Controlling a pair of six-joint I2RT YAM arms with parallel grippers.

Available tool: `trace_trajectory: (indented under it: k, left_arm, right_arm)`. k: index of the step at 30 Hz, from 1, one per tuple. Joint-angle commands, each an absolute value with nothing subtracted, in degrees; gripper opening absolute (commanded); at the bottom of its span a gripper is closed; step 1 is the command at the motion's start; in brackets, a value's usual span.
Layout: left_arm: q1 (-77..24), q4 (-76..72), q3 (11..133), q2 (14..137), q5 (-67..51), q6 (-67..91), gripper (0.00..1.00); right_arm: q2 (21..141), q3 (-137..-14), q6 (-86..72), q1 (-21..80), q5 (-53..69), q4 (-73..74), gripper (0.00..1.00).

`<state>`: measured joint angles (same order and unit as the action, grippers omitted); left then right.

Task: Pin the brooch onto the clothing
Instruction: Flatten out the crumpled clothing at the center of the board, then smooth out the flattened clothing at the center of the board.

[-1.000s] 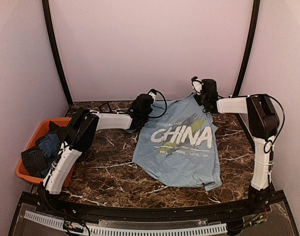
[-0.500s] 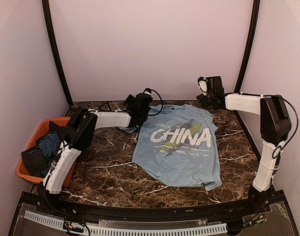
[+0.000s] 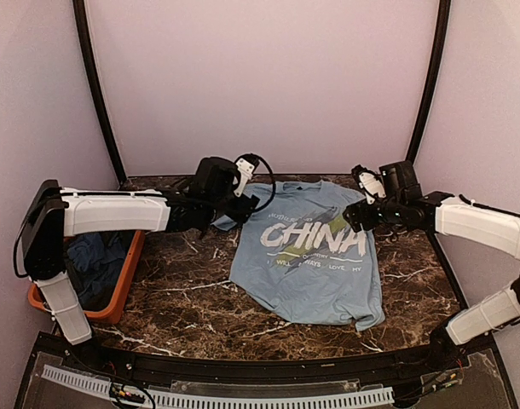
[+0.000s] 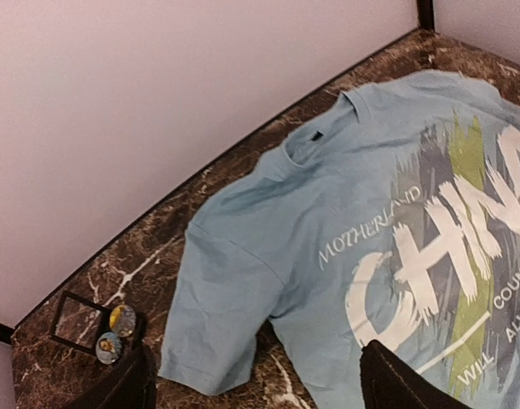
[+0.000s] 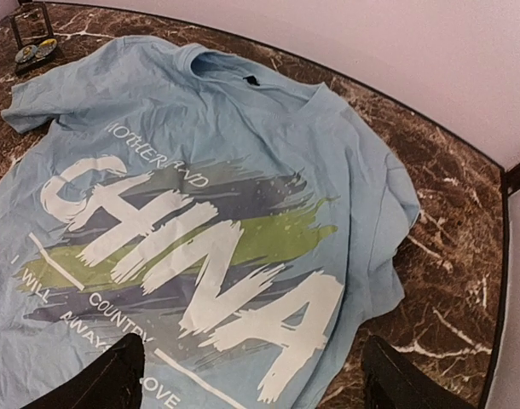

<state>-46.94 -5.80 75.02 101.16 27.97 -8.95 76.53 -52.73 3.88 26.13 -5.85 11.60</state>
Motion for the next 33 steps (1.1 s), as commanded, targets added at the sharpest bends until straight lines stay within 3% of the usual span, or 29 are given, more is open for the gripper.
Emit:
trace_trajectory:
  k: [1,9,14,21,33]
  left_arm:
    - [-48.2,-0.5,73.3,107.8,20.8,-6.2,0.8]
    - [-49.2,6.9,83.7,118.7,21.2,-5.9,0.79]
    - [-49.6,11.9,82.4,120.0,18.4,-4.4,0.71]
    - [-52.2,19.2,74.1,115.1,16.2,0.6,0.67]
    - [-52.6,15.7,52.3,99.1,12.2,9.5,0.63]
  right_arm:
    - [76.7,-51.1,-3.5,25.9,-2.8,13.1,0.85]
    - [86.5,-53.9,-9.4,25.8,-3.1,16.6,0.85]
    - [90.0,-54.8,-11.3,25.8,-3.3,18.4,0.86]
    - [88.0,-53.4,-12.5,25.8,-0.3,17.8,0.87]
    - [81.3,-51.4,-9.7,25.8,-1.9,18.3,0.87]
